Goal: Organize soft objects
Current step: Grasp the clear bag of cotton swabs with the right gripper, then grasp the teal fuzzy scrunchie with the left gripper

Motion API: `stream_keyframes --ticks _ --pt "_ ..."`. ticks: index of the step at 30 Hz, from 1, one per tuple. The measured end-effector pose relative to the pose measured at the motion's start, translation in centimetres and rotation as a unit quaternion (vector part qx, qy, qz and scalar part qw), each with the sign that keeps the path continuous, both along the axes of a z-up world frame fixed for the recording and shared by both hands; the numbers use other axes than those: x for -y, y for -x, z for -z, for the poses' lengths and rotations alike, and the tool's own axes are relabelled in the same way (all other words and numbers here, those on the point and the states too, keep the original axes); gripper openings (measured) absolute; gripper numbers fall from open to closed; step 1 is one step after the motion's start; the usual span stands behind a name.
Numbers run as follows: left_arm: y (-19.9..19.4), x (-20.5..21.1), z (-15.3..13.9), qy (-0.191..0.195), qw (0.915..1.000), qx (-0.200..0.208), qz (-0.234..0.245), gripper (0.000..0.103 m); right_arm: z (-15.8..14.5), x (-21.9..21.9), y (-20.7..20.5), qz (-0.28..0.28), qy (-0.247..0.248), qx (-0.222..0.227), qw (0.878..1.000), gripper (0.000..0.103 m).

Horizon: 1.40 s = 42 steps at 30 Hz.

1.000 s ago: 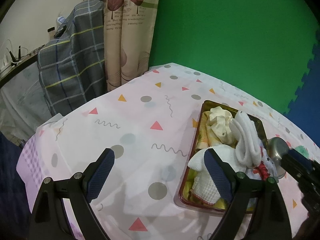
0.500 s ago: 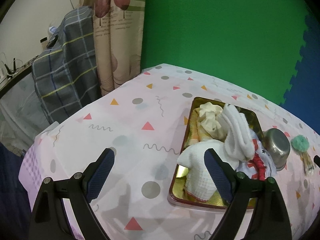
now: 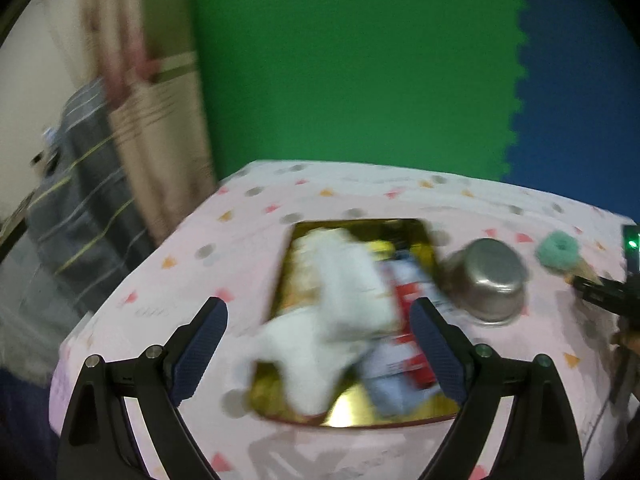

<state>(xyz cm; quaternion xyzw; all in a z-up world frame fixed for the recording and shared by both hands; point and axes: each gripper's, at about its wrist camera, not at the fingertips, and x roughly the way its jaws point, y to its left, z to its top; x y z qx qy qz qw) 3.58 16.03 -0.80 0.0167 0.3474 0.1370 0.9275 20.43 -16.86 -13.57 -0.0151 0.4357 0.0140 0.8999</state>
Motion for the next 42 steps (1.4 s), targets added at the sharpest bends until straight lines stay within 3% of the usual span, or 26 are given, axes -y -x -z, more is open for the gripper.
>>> stream_keyframes --ticks 3,5,7,11,19,31,36,39,42 --pt "-1.7 3.1 0.1 0.007 0.9987 -0.004 0.05 0.092 0.0 0.7 0.4 0.0 -0.008 0.004 1.0 0.054" --pt "-2.9 5.2 0.4 0.016 0.9967 -0.009 0.079 0.092 -0.1 1.2 0.9 -0.007 -0.003 0.007 1.0 0.04" --pt "-3.9 7.1 0.9 0.028 0.9939 -0.018 0.105 0.092 -0.2 1.7 1.4 -0.014 0.0 0.009 1.0 0.036" --pt "-6.1 11.1 2.0 0.057 0.9865 -0.036 0.149 0.092 -0.2 3.4 2.7 -0.014 0.006 0.014 1.0 0.032" --pt "-8.2 19.1 4.4 0.042 0.9698 -0.064 0.231 0.092 -0.3 5.9 7.1 -0.041 -0.017 0.011 0.999 0.032" --pt "-9.8 25.3 6.1 0.094 0.9421 -0.099 0.306 0.092 -0.2 8.7 11.3 -0.036 -0.015 0.015 0.999 0.032" --pt "-11.8 27.6 7.1 0.082 0.9458 -0.112 0.294 0.092 0.0 8.8 11.2 -0.037 -0.018 0.015 0.999 0.032" --pt "-13.1 27.8 8.0 0.101 0.9471 -0.133 0.274 0.087 0.0 9.1 11.2 -0.037 -0.028 0.015 0.999 0.032" --pt "-14.1 28.0 9.0 0.129 0.9411 -0.153 0.272 0.08 0.1 9.2 11.2 -0.038 -0.029 0.014 0.999 0.032"
